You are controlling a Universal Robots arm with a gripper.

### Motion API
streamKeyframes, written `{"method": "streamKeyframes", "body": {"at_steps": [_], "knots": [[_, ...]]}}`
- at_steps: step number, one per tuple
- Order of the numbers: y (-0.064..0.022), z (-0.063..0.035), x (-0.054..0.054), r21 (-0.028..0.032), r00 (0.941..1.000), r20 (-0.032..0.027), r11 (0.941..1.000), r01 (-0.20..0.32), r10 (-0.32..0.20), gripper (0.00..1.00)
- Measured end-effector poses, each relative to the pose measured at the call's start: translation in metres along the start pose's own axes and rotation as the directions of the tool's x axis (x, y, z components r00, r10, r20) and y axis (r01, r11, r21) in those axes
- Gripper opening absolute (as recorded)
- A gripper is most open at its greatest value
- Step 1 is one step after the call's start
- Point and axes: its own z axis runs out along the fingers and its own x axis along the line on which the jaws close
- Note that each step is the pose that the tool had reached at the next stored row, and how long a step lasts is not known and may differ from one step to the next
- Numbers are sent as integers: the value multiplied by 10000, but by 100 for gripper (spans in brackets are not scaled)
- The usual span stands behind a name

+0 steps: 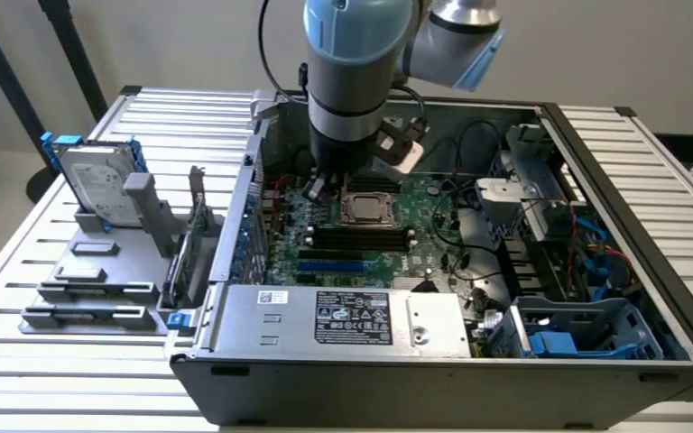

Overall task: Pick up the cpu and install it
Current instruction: 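Install the first cpu locking lever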

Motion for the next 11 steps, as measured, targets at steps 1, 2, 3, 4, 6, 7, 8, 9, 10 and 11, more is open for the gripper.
{"method": "streamKeyframes", "body": {"at_steps": [1,2,3,4,6,7,8,9,10,11], "knots": [[-6,-4,9,17,10000,12,10000,54,-54,11],[-11,-7,17,34,9999,26,9999,114,-114,11],[-14,-8,24,55,9998,39,9998,186,-187,11],[-18,-8,29,78,9996,54,9996,266,-267,11],[-25,-8,38,126,9990,86,9990,433,-434,11],[-28,-8,42,149,9986,100,9986,511,-512,11],[-30,-7,45,172,9982,115,9981,591,-593,11],[-32,-6,48,195,9976,130,9976,671,-674,11],[-34,-4,52,215,9971,142,9970,739,-742,11],[-36,-3,55,233,9967,151,9965,799,-803,11]]}}
